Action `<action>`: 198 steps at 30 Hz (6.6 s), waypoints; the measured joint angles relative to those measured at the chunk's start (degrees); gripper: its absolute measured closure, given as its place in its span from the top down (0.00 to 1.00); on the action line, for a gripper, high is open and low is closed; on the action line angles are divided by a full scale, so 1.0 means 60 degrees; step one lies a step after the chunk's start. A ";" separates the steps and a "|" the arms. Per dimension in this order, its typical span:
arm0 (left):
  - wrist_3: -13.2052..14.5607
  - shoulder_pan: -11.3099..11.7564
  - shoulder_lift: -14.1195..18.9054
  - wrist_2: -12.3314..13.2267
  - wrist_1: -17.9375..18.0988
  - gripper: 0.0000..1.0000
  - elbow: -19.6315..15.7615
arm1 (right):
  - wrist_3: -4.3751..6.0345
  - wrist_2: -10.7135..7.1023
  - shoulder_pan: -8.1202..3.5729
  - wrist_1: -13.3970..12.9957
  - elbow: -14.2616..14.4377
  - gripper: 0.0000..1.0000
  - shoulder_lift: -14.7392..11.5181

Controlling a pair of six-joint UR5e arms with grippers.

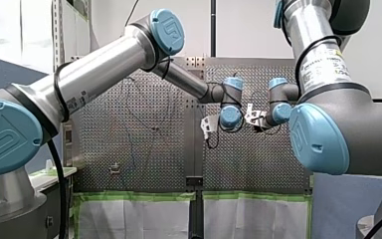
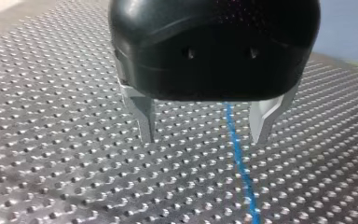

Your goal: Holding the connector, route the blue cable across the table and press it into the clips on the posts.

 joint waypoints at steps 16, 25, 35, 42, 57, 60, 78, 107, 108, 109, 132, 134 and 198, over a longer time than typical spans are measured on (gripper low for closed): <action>-0.0309 0.0174 -0.1298 0.0068 -0.0919 1.00 0.1420 | 0.0054 -0.0130 -0.0039 -0.0007 0.0001 0.00 0.0000; -0.0492 0.0192 -0.1655 -0.0255 -0.0878 1.00 0.2029 | 0.0064 -0.0147 -0.0044 -0.0033 0.0000 0.00 0.0000; -0.0444 0.0159 -0.1663 -0.0821 -0.0871 0.23 0.1874 | 0.0099 -0.0169 -0.0090 -0.0050 -0.0021 0.00 0.0000; -0.0506 0.0137 -0.1662 -0.0915 -0.0893 0.00 0.1964 | 0.0139 -0.0214 -0.0122 -0.0046 -0.0039 0.00 0.0000; -0.0867 0.0001 -0.1505 -0.0945 -0.1477 0.00 0.2201 | 0.0081 -0.0232 -0.0147 0.0239 -0.0353 0.00 -0.0108; -0.0966 -0.0054 -0.1294 -0.1052 -0.1717 0.00 0.2096 | 0.0101 -0.0233 -0.0154 0.0477 -0.0499 0.00 -0.0307; -0.0511 -0.0240 0.0219 -0.1057 -0.0893 0.00 0.0791 | 0.0479 -0.0244 -0.0153 0.1613 -0.0583 0.00 -0.1787; -0.0610 -0.0241 0.1117 -0.0622 -0.1009 0.00 0.1416 | 0.0682 -0.1397 -0.0173 0.2308 -0.1005 0.00 -0.3120; -0.0621 -0.0236 0.1117 -0.0635 -0.1012 0.00 0.1417 | 0.0689 -0.1434 -0.0174 0.2318 -0.1021 0.00 -0.3120; -0.0627 -0.0232 0.1117 -0.0643 -0.1012 0.00 0.1417 | 0.0702 -0.1469 -0.0176 0.2329 -0.1046 0.00 -0.3120; -0.0758 -0.0594 0.1227 -0.0886 -0.1622 0.00 0.1452 | 0.0749 -0.1743 -0.0174 0.2900 -0.1294 0.00 -0.3572; -0.0778 -0.0566 0.1300 -0.0979 -0.1637 0.00 0.1450 | 0.0749 -0.1742 -0.0174 0.2906 -0.1291 0.00 -0.3632; -0.0664 0.0815 0.1456 0.1356 -0.0875 1.00 0.0961 | 0.0717 -0.1919 -0.0175 0.2270 -0.1422 0.00 -0.2819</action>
